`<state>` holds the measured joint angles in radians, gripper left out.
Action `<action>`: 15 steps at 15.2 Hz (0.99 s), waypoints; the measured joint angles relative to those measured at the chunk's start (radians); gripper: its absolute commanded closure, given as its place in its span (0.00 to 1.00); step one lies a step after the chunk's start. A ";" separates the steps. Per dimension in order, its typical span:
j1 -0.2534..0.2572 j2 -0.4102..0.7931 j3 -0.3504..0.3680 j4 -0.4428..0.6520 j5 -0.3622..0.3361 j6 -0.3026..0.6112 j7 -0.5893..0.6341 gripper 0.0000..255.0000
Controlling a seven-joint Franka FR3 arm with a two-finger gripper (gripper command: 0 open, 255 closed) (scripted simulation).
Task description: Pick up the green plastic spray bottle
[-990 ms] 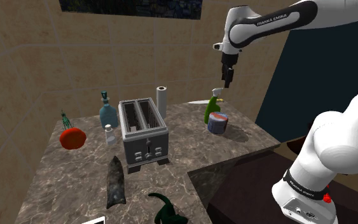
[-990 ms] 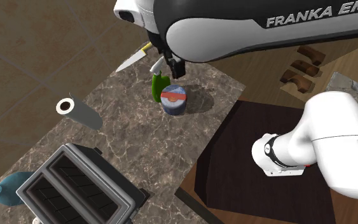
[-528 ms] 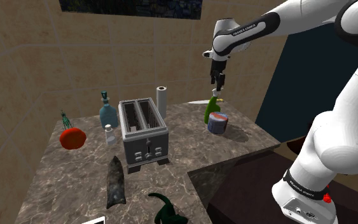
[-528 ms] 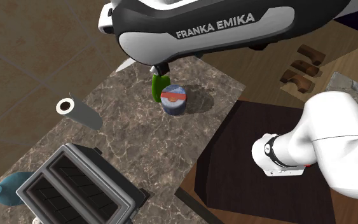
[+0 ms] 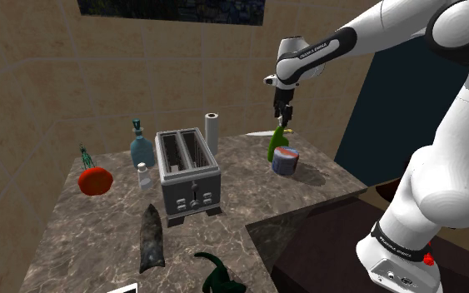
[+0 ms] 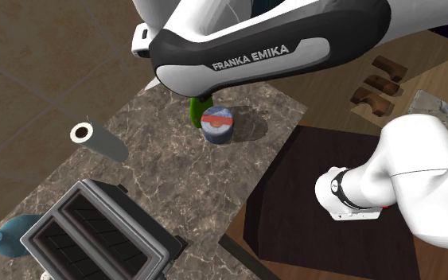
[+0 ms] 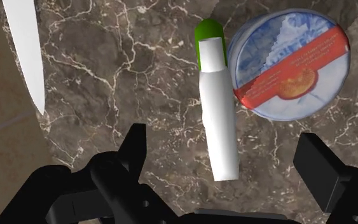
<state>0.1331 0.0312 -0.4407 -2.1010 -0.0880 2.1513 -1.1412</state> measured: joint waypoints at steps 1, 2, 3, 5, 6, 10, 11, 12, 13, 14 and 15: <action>0.000 0.001 0.000 -0.001 0.001 0.002 0.000 1.00; 0.000 0.002 0.000 -0.001 0.001 0.004 0.000 1.00; 0.000 0.002 0.000 -0.001 0.001 0.004 0.000 1.00; 0.000 0.003 0.000 -0.001 0.001 0.005 0.000 1.00; 0.000 0.003 0.000 -0.001 0.001 0.004 0.000 1.00; 0.000 0.003 0.000 -0.001 0.001 0.004 0.000 1.00; 0.000 0.000 0.000 0.001 0.000 -0.001 0.000 1.00; 0.001 -0.004 0.001 0.009 -0.001 -0.013 0.002 1.00; 0.001 -0.009 0.001 0.016 -0.003 -0.024 0.002 1.00; 0.002 -0.015 0.001 0.024 -0.005 -0.037 0.003 1.00; 0.002 -0.017 0.001 0.033 -0.006 -0.048 0.002 1.00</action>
<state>0.1351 0.0141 -0.4394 -2.0678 -0.0938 2.1029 -1.1389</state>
